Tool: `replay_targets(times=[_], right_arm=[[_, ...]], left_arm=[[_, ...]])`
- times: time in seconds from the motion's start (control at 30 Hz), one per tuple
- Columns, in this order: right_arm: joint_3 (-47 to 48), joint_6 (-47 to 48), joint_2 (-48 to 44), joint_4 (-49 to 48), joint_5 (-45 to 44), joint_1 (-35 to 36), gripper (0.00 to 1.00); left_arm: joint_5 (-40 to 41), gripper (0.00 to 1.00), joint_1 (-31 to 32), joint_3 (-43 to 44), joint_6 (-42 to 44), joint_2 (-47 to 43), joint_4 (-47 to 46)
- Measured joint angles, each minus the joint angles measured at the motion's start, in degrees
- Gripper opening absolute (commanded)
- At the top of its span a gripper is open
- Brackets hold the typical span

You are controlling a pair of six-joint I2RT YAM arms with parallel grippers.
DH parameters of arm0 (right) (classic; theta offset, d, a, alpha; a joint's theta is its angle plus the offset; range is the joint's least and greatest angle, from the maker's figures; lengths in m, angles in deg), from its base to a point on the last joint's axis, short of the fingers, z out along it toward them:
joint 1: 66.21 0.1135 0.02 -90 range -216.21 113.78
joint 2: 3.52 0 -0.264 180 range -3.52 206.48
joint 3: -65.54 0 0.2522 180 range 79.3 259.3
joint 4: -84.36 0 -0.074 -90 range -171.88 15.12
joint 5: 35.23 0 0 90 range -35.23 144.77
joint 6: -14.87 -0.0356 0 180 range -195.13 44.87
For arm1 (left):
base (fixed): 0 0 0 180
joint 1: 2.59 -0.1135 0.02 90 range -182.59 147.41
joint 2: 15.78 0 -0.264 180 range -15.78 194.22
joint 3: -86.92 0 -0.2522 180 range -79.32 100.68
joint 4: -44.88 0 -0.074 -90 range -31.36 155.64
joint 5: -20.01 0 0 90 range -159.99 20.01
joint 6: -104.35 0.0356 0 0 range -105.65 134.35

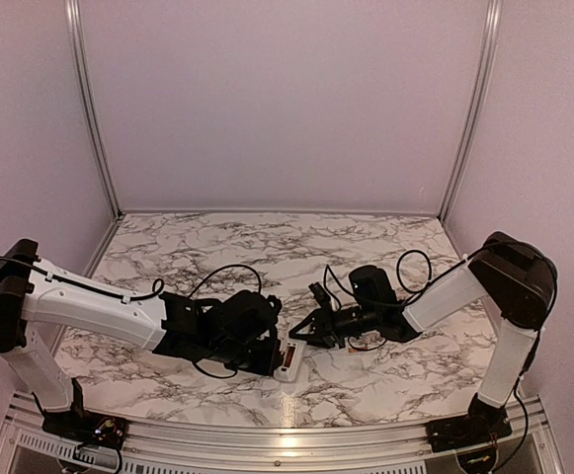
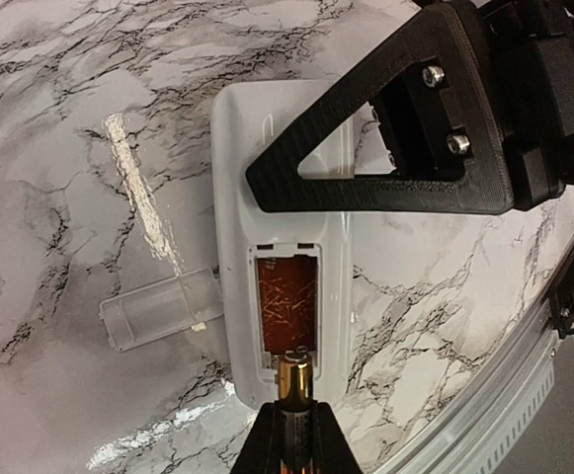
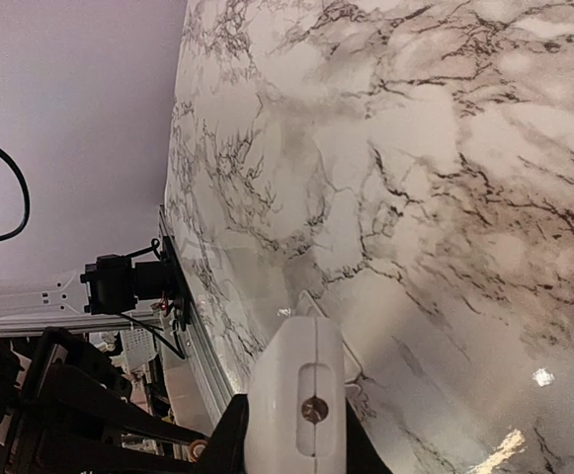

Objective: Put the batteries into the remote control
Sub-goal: Place the battery in the battery compartment.

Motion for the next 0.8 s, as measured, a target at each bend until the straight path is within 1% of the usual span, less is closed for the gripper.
replay_targets(times=[0.33, 0.8], right_arm=[[0.0, -1.4, 0.1, -1.7, 0.6, 0.2, 0.0], [-2.1, -3.8, 0.3, -5.0, 1.0, 0.3, 0.0]], left_arm=[[-0.4, 0.0, 0.1, 3.7, -0.2, 4.7, 1.2], [0.9, 0.0, 0.1, 8.5, -1.3, 8.4, 7.0]])
